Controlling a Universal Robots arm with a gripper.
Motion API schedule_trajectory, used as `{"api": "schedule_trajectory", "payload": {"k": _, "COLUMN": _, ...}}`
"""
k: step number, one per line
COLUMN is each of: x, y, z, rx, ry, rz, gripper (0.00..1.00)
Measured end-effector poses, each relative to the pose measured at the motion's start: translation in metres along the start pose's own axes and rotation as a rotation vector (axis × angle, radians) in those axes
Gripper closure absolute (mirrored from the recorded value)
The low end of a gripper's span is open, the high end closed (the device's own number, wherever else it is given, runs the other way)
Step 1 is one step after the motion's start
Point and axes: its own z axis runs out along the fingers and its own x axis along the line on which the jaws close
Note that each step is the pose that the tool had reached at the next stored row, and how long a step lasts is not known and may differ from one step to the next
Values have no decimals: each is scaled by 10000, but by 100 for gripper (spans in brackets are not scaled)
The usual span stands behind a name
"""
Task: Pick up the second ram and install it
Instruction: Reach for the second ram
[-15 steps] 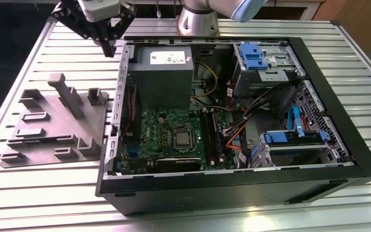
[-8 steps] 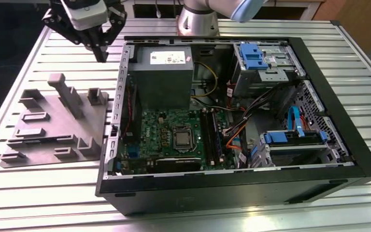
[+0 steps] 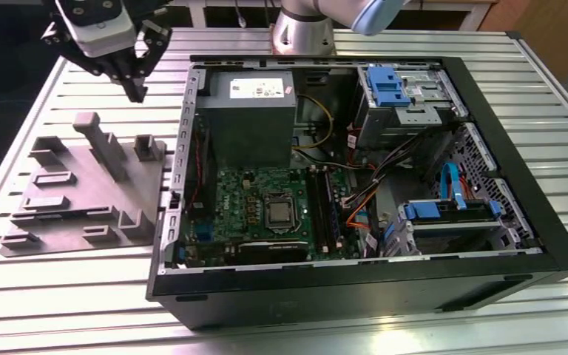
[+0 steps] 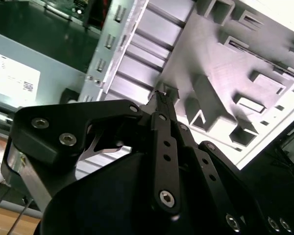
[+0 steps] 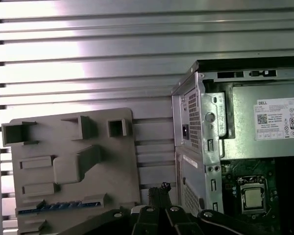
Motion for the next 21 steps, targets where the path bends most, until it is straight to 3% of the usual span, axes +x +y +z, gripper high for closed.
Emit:
{"api": "schedule_trajectory", "payload": {"k": 13, "x": 420, "y": -90, "z": 112, "rx": -1, "ry": -7, "rz": 0, "gripper": 90}}
{"api": "schedule_trajectory", "payload": {"k": 21, "x": 552, "y": -221, "z": 193, "rx": -1, "ry": -6, "rz": -1, "gripper": 90}}
